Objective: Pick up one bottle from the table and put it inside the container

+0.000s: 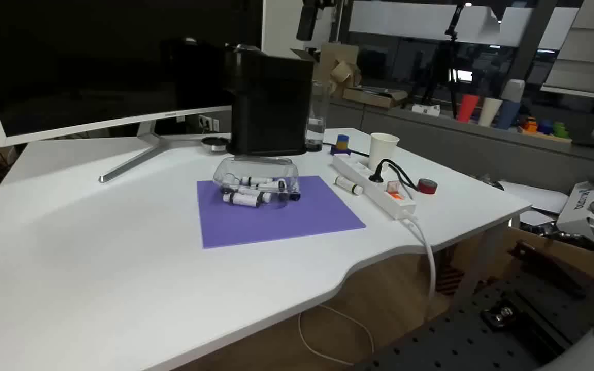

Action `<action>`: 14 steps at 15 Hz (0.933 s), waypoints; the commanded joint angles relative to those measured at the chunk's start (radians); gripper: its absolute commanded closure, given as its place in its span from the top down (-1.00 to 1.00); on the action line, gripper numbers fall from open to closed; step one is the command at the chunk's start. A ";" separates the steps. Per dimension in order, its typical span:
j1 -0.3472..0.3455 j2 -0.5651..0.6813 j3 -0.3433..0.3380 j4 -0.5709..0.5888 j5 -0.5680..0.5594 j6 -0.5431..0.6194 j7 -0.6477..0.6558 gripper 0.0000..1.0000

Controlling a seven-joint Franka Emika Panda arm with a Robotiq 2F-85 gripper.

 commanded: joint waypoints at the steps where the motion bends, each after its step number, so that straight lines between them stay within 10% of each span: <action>1: -0.012 0.001 0.011 0.002 0.005 -0.003 -0.004 1.00; 10: -0.012 0.001 0.011 0.002 0.005 -0.002 -0.004 1.00; 14: -0.074 0.038 0.036 0.009 -0.134 0.175 0.016 1.00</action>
